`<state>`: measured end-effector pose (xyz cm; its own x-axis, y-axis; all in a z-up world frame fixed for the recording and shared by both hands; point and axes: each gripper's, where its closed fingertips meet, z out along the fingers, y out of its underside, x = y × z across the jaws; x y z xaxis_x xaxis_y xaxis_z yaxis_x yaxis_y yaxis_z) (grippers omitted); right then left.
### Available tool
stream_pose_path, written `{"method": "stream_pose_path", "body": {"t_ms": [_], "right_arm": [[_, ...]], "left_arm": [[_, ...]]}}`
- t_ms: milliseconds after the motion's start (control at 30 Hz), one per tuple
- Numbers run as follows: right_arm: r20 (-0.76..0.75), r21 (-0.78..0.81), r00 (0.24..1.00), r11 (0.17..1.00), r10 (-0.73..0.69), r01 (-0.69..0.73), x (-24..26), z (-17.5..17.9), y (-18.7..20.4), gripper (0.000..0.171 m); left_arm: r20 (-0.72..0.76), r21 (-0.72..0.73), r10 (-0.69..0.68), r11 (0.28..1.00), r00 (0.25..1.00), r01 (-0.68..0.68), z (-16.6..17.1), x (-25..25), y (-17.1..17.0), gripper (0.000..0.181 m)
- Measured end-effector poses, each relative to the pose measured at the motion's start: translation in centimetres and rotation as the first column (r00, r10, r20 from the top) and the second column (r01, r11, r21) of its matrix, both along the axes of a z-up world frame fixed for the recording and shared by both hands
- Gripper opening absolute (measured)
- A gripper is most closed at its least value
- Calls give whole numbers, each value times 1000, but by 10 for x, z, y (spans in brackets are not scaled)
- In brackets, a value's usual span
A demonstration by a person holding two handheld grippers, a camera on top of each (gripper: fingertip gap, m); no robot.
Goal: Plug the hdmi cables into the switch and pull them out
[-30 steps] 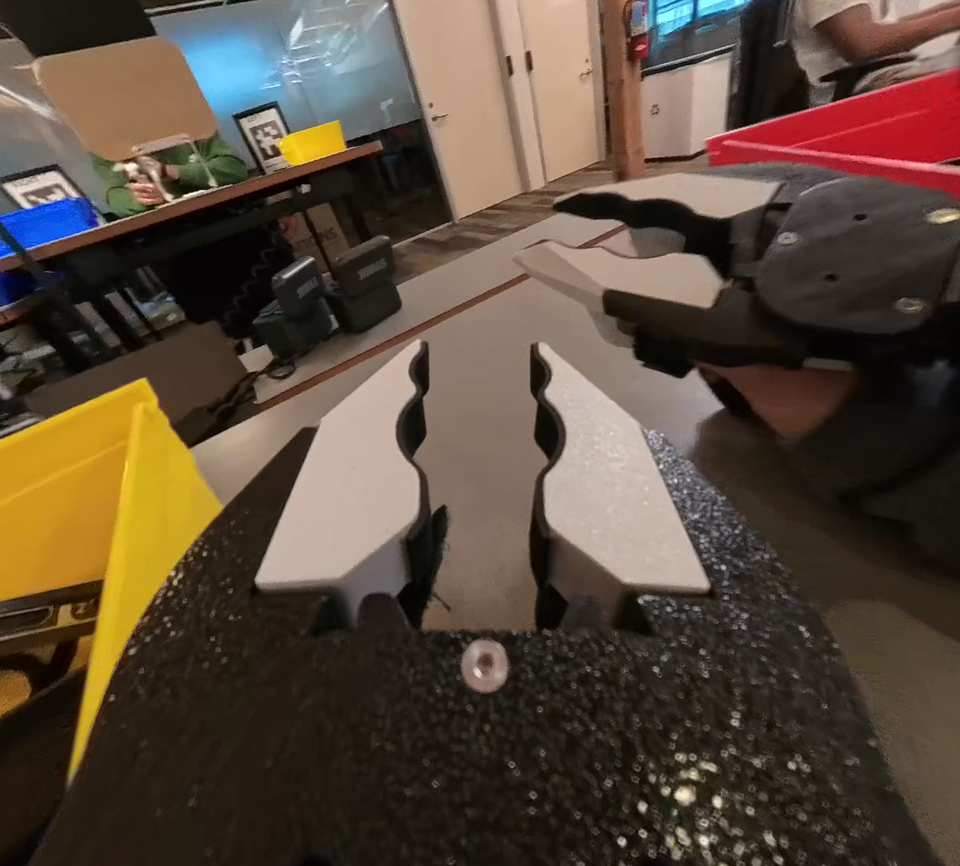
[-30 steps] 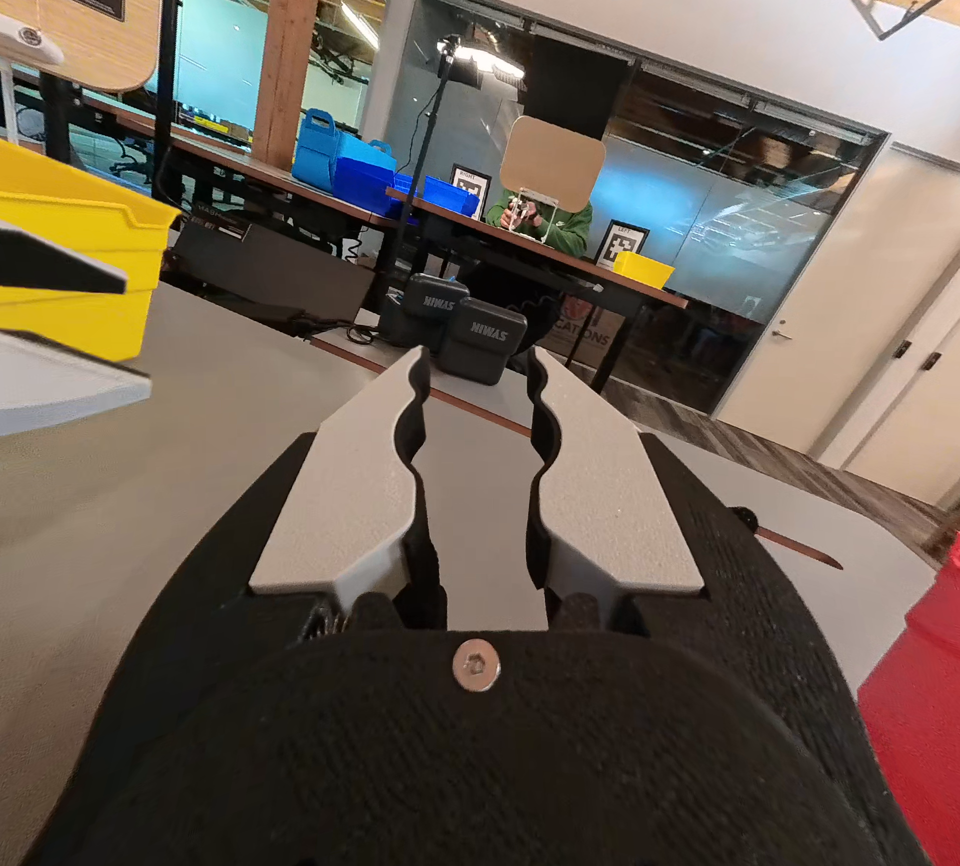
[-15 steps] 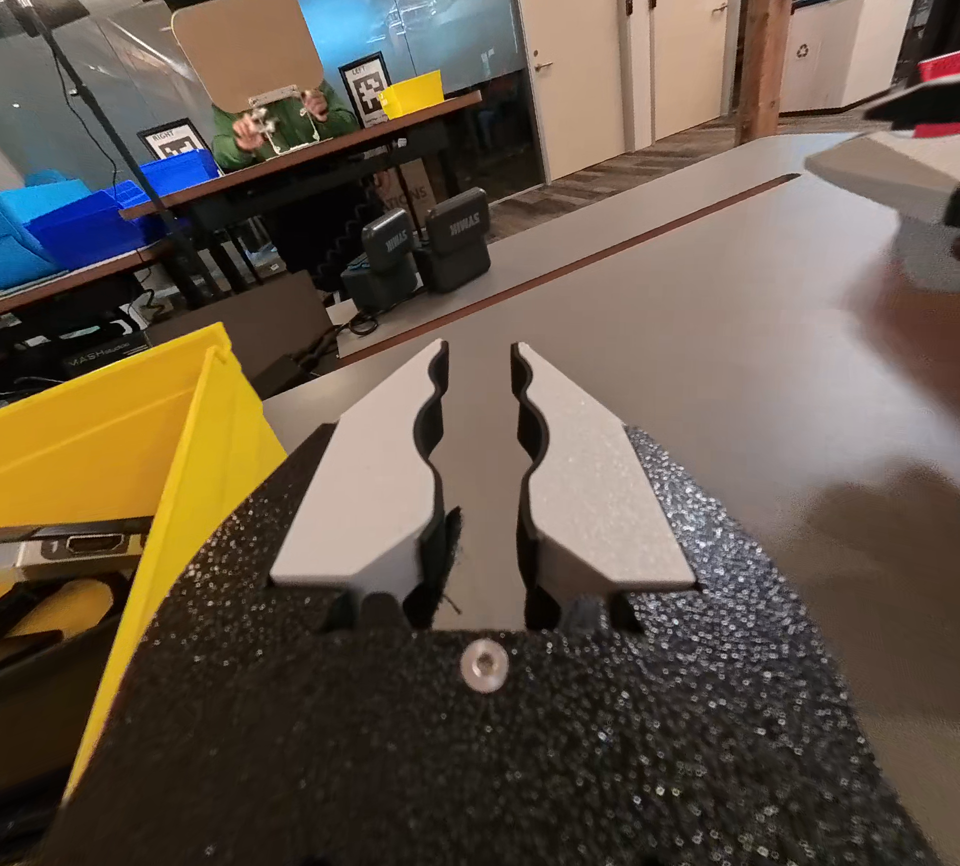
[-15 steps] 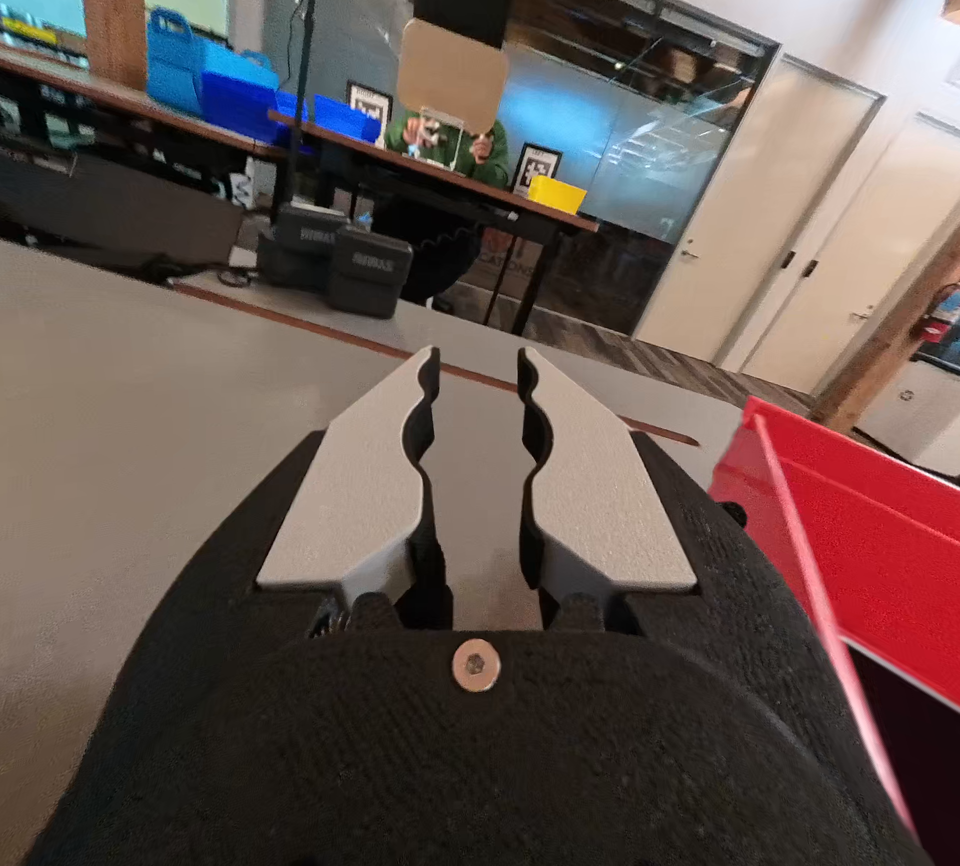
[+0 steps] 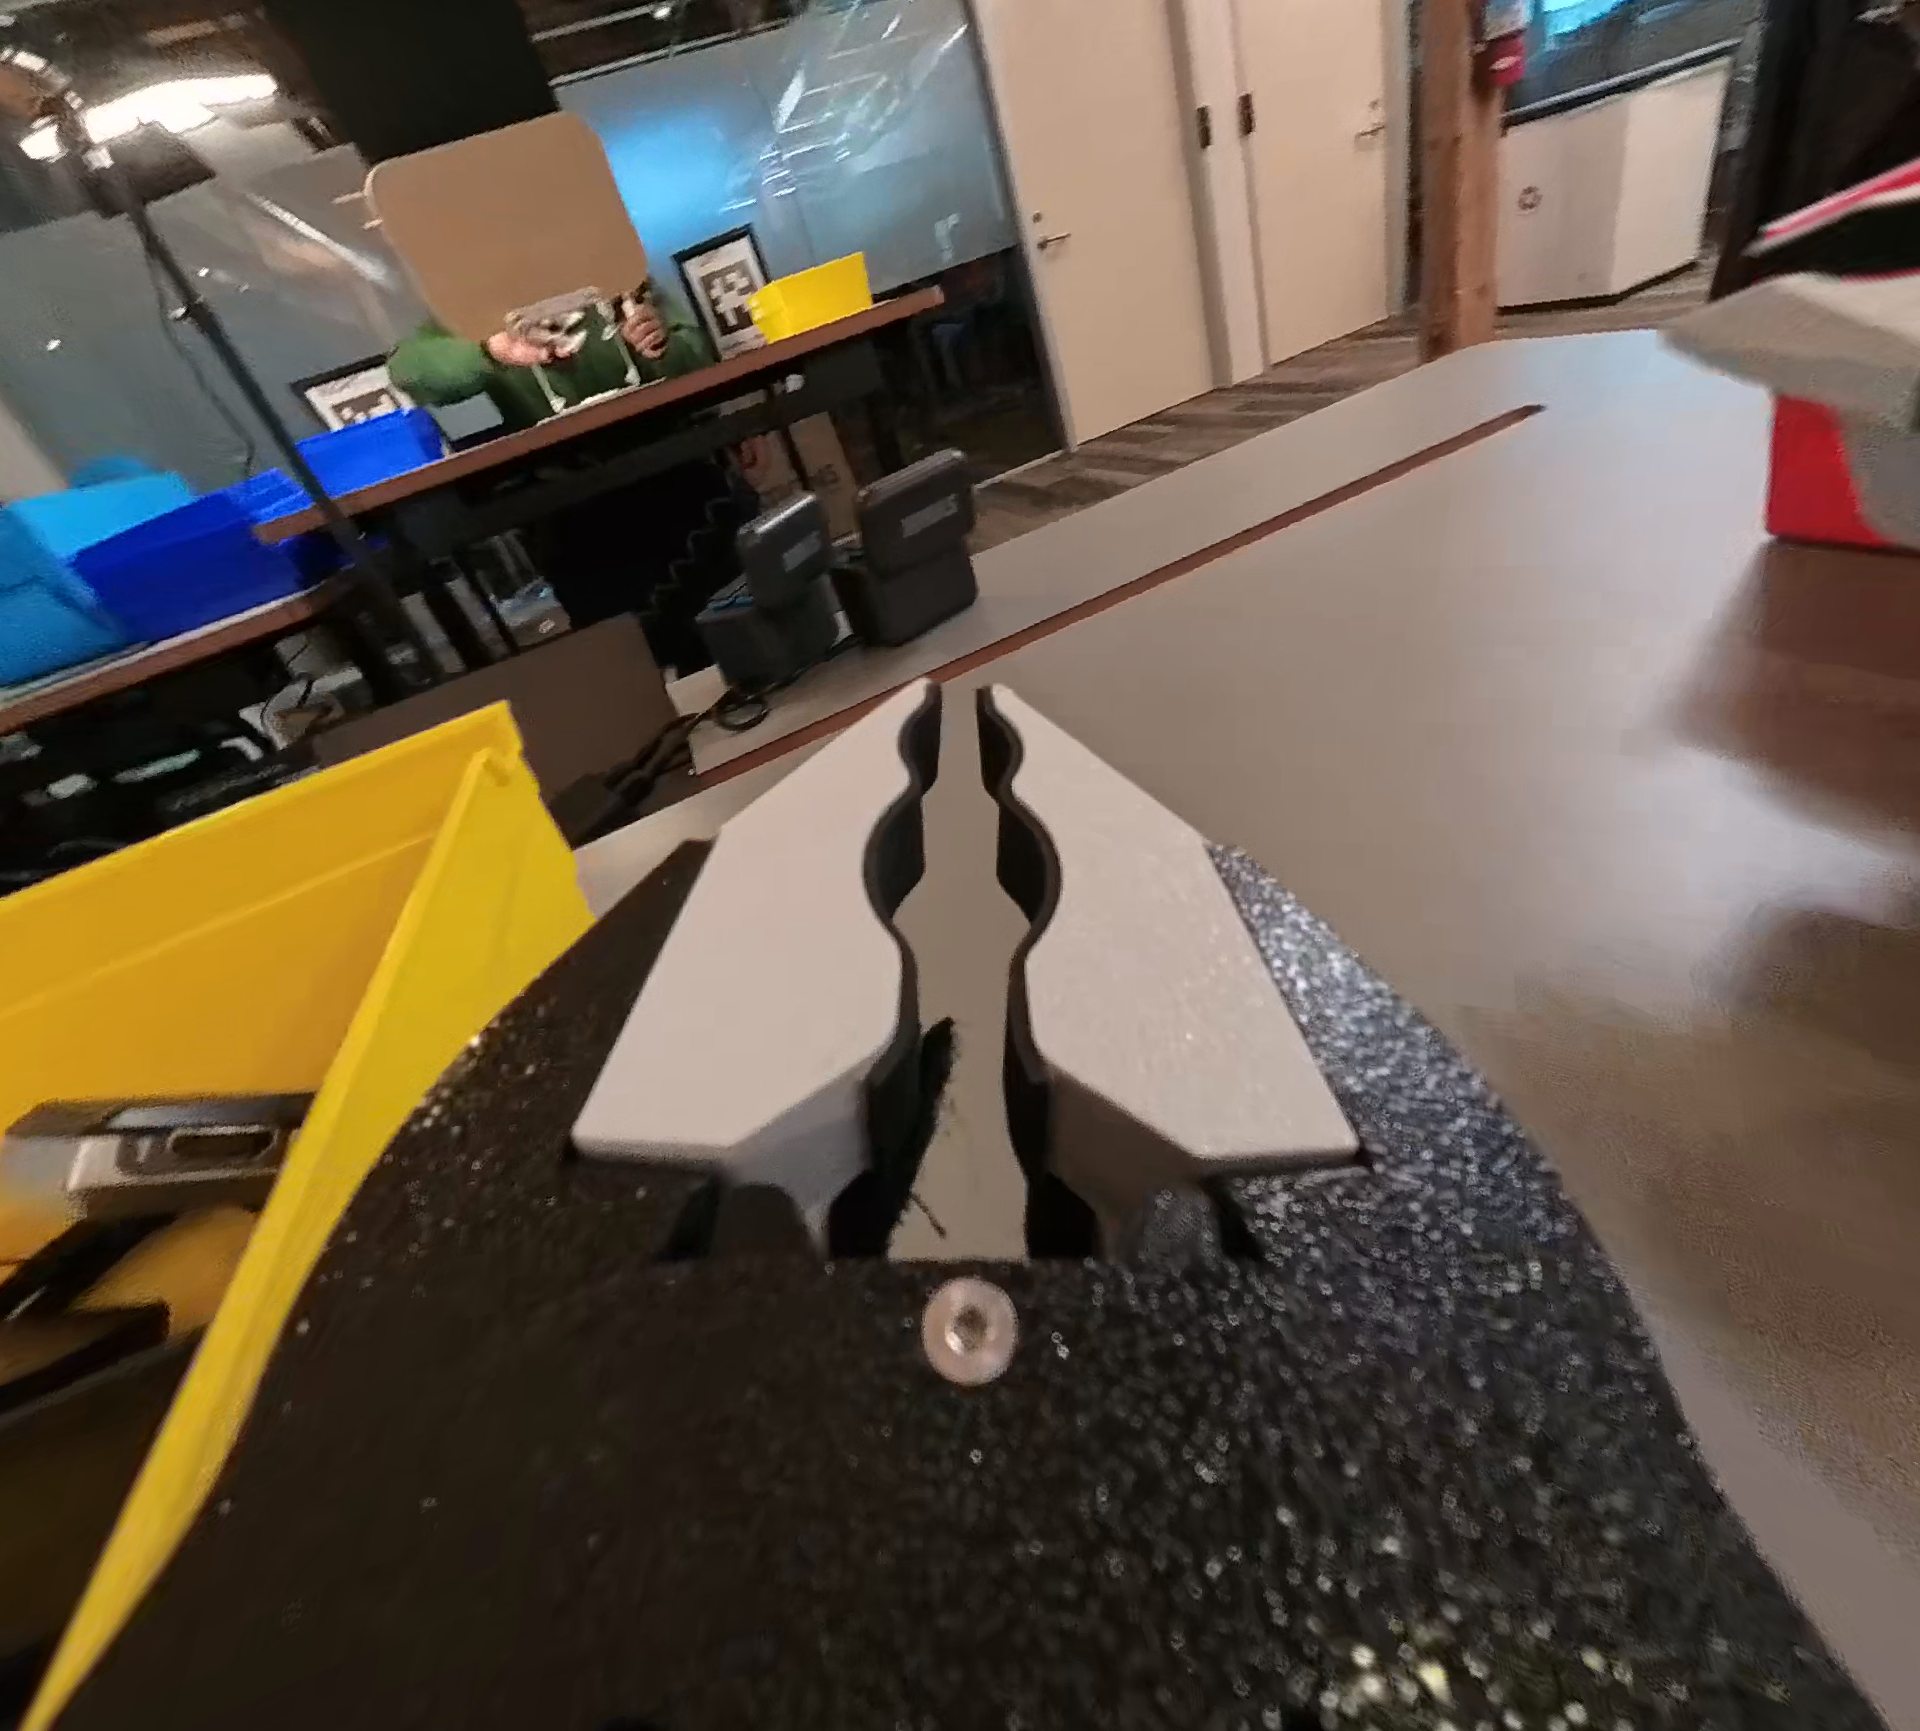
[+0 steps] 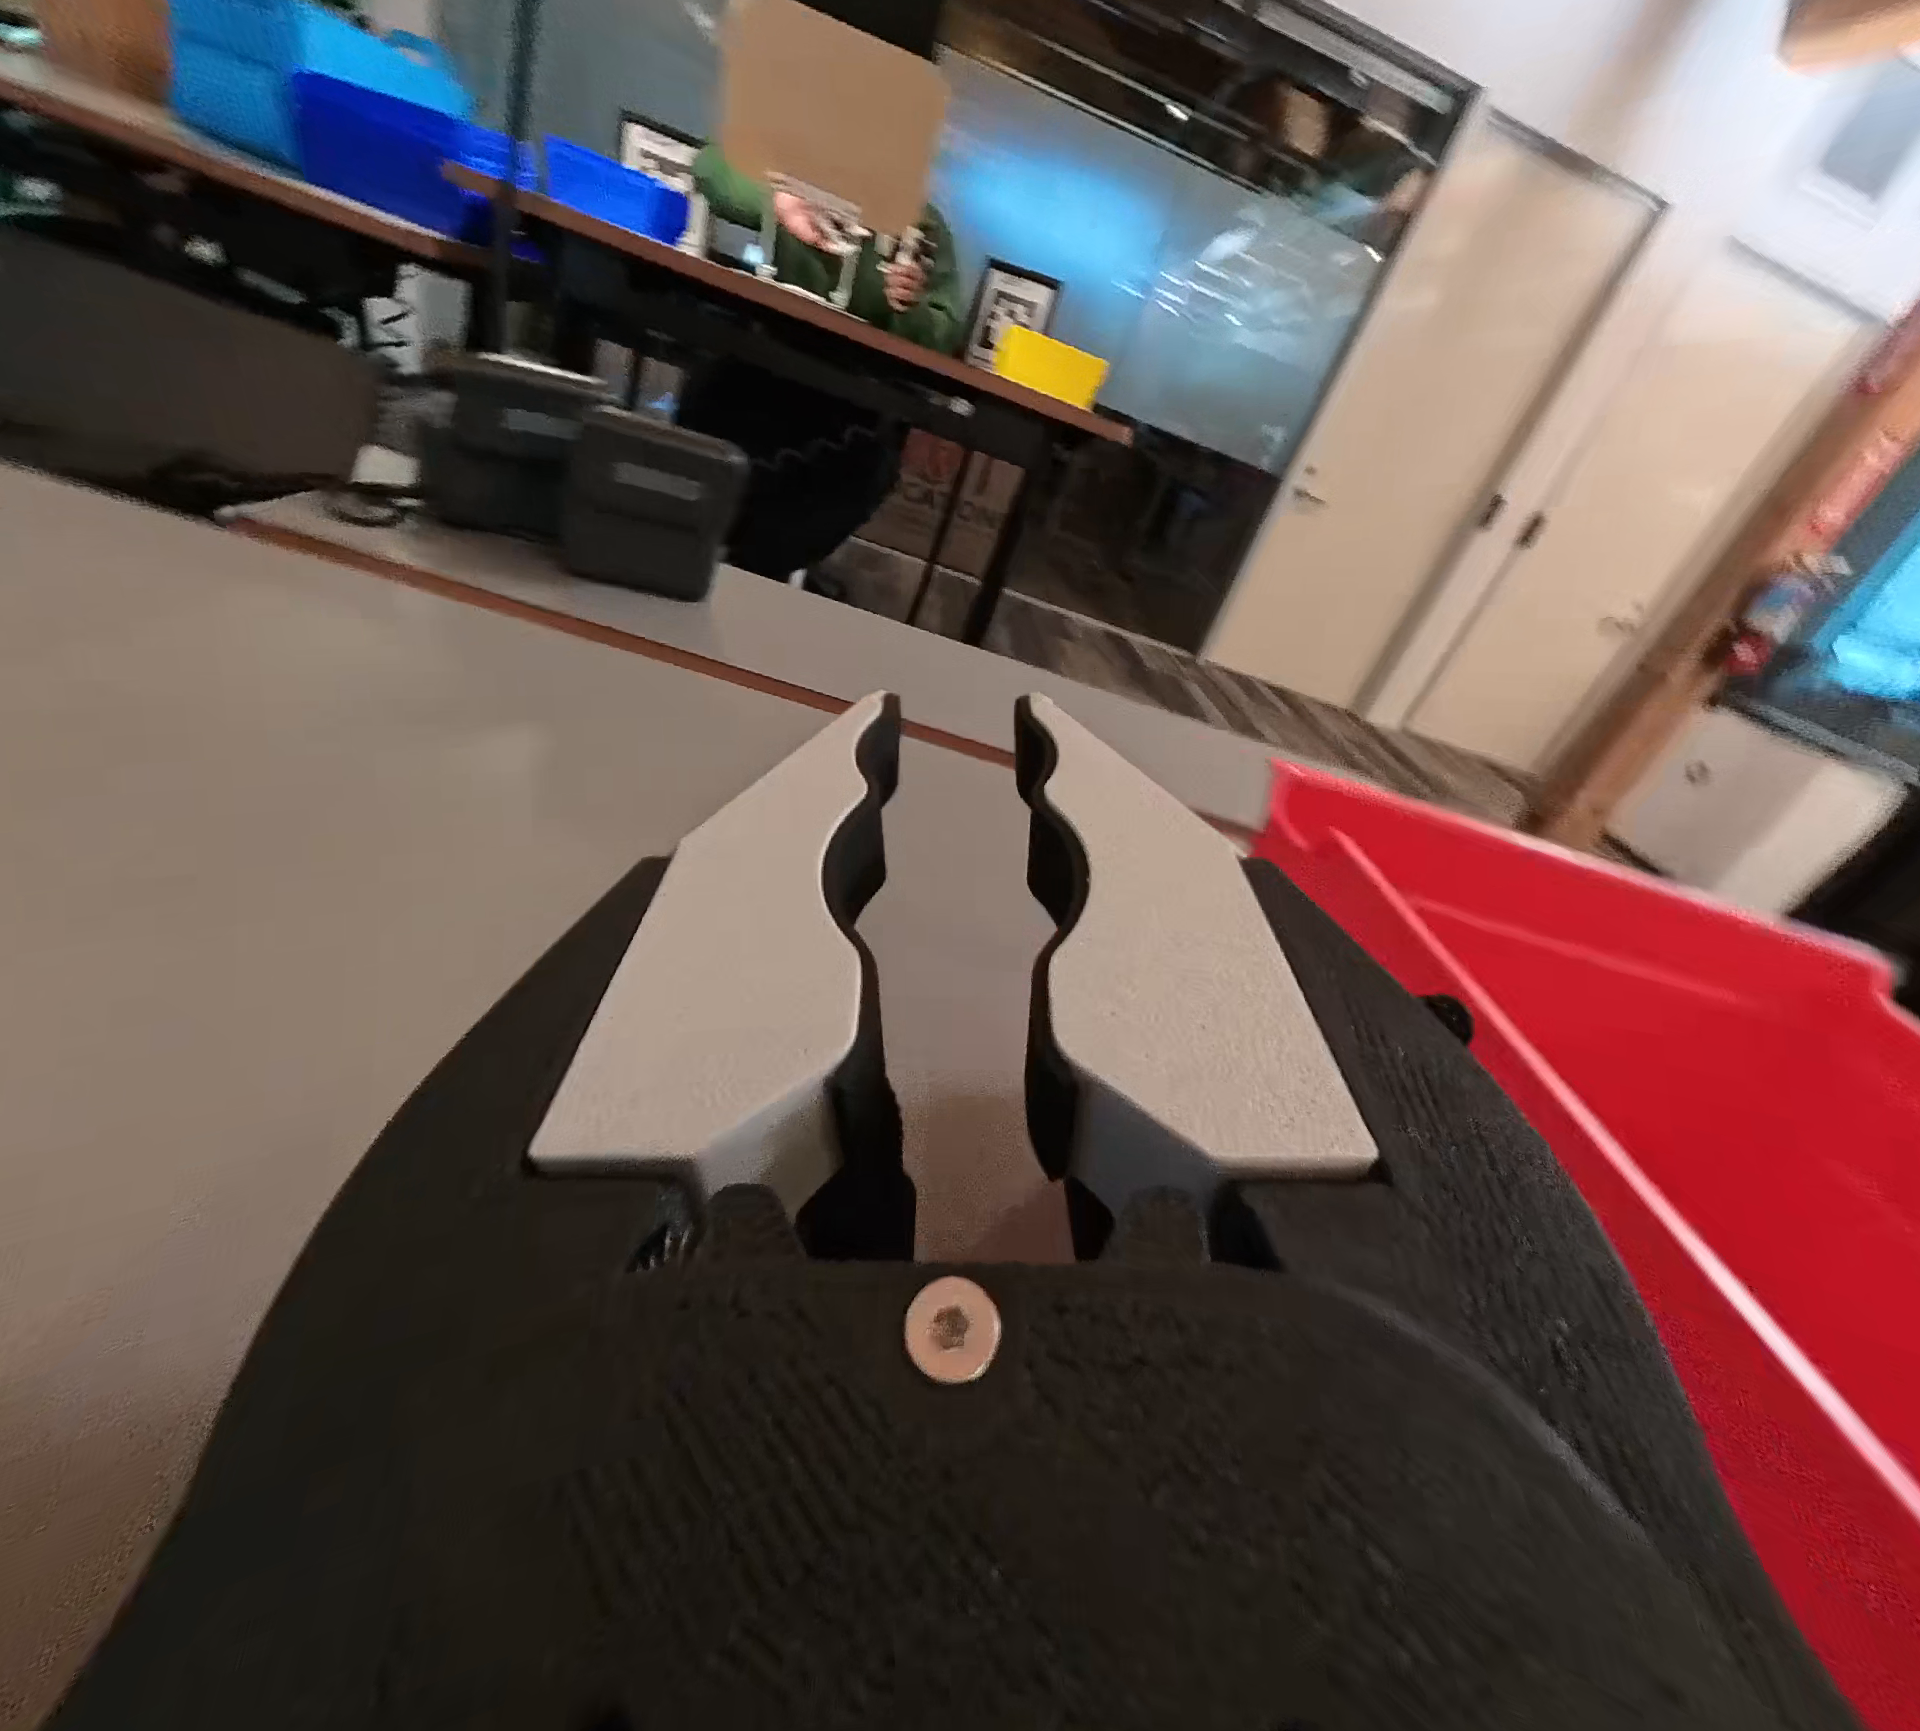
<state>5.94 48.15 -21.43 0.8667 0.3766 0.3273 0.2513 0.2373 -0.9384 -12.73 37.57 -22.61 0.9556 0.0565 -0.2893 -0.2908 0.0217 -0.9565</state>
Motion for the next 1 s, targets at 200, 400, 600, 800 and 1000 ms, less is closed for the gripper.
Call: {"method": "stream_pose_path", "body": {"t_ms": [200, 400, 600, 800, 1000], "right_arm": [[313, 171, 931, 953, 188, -250, -69, -6, -44, 20], [380, 198, 888, 915, 259, -351, -84, -9, -62, 20], [312, 161, 912, 931, 266, -327, -76, -8, -54, 20], [277, 136, 922, 939, 269, -315, -72, -9, -50, 20], [254, 125, 929, 943, 271, -309, -70, -9, -47, 20]], "left_arm": [[-89, -6, -66, 998, 994, 66, -1, 20, -1, 5], [-70, -32, -75, 997, 995, 73, -6, 19, 0, 7], [-66, -34, -79, 996, 995, 77, -6, 19, 0, 7], [-67, -39, -83, 996, 994, 81, -7, 20, 0, 7], [-59, -69, -112, 992, 992, 108, -10, 26, 0, 12]]}}
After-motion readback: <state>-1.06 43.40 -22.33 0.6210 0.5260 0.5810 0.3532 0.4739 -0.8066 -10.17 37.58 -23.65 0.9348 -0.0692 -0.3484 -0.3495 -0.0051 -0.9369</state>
